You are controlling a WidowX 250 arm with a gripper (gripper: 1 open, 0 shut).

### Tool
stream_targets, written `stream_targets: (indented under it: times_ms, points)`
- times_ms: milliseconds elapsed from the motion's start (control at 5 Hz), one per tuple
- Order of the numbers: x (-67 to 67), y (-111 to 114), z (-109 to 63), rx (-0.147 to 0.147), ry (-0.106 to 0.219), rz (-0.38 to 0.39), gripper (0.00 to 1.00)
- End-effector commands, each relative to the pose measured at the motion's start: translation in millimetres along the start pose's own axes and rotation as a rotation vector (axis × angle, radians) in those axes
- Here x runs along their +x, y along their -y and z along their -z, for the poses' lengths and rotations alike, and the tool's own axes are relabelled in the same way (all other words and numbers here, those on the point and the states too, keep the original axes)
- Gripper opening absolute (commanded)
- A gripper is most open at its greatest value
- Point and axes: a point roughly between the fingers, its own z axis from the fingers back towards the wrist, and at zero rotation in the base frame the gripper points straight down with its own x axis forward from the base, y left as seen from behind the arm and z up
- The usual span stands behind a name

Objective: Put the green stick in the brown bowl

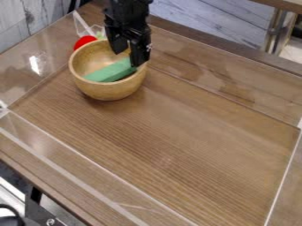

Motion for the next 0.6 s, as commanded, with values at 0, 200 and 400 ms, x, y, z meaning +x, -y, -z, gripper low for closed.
stream_targets:
  times_ms: [0, 200, 400]
  points:
    - [6.8, 0.7, -7.8, 0.023, 0.028, 0.007, 1.00]
    - [6.6, 0.8, -2.8, 0.023, 0.019, 0.002, 1.00]
    - [6.4, 0.3, 1.1, 0.025, 0.012, -0.004, 0.00]
